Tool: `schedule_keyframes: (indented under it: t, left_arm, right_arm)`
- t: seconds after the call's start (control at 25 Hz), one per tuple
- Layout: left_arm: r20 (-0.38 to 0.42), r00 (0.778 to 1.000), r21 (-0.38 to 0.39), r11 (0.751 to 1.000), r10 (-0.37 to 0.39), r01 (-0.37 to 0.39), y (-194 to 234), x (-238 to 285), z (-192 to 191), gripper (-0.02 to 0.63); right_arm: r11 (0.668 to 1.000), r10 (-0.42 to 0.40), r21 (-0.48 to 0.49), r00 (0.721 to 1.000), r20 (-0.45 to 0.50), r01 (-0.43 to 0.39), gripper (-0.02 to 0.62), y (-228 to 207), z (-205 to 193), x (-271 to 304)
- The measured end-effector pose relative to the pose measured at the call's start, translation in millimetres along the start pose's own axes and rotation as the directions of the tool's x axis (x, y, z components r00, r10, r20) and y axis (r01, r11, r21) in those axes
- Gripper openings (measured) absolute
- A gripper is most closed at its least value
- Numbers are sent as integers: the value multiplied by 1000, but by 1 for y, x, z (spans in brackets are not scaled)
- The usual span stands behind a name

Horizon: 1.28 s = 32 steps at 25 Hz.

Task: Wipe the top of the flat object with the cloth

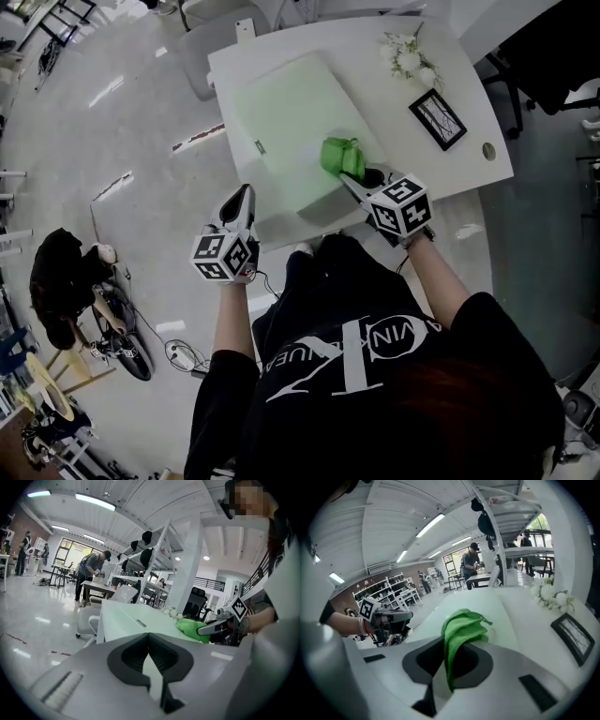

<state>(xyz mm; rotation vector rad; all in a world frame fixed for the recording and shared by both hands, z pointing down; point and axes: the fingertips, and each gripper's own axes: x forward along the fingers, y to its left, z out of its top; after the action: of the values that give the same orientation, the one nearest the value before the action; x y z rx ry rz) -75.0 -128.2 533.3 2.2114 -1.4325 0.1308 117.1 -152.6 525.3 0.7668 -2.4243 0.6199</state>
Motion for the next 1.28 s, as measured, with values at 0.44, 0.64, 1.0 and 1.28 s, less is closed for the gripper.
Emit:
schedule_keyframes:
  t: [0.44,0.64,1.0,1.28]
  left_arm:
    - [-9,1000,8,1000,-18,18,-5,8,0,11]
    - [-11,1000,8,1000,-13,13,-5,7,0,11]
    - [-8,1000,11,1000,-2,3,-3,4,1,11]
    - [-2,1000,9,1000,10,-10,1,-1,2,11]
  right_arm:
    - [980,-180,92,983,37,176,43,-67,-8,-39]
    - [961,-246,147,968,58,235,43,-90,-9,-53]
    - [902,-310,345,945,105,258,43,-117,-13,-65]
    - [882,-355,365,930,101,297,43,-128,-13,-72]
